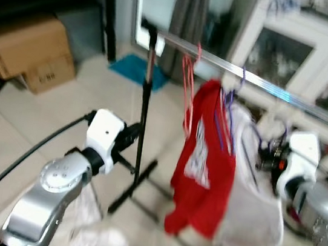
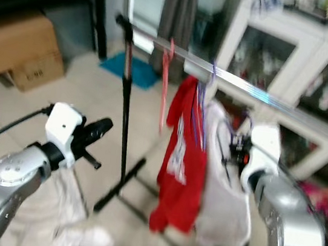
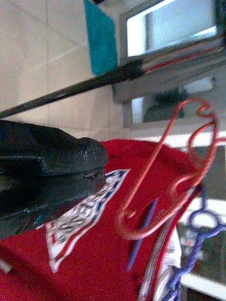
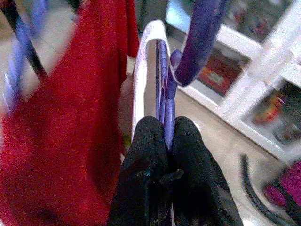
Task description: Hang hanger
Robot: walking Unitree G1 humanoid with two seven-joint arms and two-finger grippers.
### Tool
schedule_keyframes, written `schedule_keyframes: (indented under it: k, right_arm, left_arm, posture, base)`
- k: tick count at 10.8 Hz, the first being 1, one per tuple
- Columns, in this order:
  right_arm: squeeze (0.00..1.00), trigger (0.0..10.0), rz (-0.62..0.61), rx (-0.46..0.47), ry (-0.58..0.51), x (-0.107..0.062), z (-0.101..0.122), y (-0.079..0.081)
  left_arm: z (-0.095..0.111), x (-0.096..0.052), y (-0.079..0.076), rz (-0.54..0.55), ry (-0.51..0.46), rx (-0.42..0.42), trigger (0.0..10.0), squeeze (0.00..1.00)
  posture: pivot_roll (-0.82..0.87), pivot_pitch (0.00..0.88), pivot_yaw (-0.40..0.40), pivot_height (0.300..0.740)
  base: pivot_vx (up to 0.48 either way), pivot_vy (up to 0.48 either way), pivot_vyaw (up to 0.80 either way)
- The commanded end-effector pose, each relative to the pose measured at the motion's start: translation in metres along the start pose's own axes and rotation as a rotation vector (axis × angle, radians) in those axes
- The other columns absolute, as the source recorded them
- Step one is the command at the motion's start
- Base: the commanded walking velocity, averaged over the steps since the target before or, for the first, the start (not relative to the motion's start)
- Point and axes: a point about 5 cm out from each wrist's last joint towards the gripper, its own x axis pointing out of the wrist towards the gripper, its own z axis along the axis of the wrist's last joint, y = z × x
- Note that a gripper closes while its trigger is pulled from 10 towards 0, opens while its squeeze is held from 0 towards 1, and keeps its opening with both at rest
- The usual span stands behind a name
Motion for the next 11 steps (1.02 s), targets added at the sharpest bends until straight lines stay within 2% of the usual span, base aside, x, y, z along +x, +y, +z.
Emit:
schedule_keyframes:
  k: [1,3,5,7,9,11]
  right_arm:
    - [0.0,10.0,-0.028,-0.029,-0.066,-0.006,0.013,-0.001]
    - [0.0,10.0,-0.057,-0.043,-0.069,-0.008,0.008,0.005]
    - [0.0,10.0,-0.072,-0.003,-0.046,-0.004,-0.006,0.019]
    - [0.0,10.0,-0.078,0.006,-0.04,-0.002,-0.01,0.028]
    - [0.0,10.0,-0.078,0.017,-0.042,-0.002,-0.012,0.032]
    - [0.0,10.0,-0.075,0.007,-0.048,-0.002,-0.012,0.034]
  left_arm:
    - [-0.003,0.0,0.0,0.01,0.005,0.005,10.0,0.0]
    - [-0.005,0.0,0.0,0.021,0.008,0.007,10.0,0.0]
    - [-0.007,0.0,0.0,0.031,0.009,0.005,10.0,0.0]
    - [-0.008,0.001,0.001,0.035,0.007,0.008,10.0,0.0]
    - [-0.008,0.002,-0.001,0.027,0.005,0.008,10.0,0.0]
    - [-0.009,0.005,-0.002,0.017,0.009,0.015,10.0,0.0]
  posture:
    - [0.08,0.0,-0.049,0.74]
    - [0.08,0.0,-0.055,0.74]
    - [0.08,0.0,-0.066,0.74]
    - [0.08,0.0,-0.067,0.74]
    - [0.07,0.0,-0.065,0.74]
    - [0.07,0.0,-0.062,0.74]
  base:
    - [-0.311,0.0,0.0]
    - [-0.311,0.0,0.0]
    - [-0.317,0.0,0.0]
    - [-0.308,0.0,0.0]
    - [-0.298,0.0,0.0]
    - [0.0,0.0,0.0]
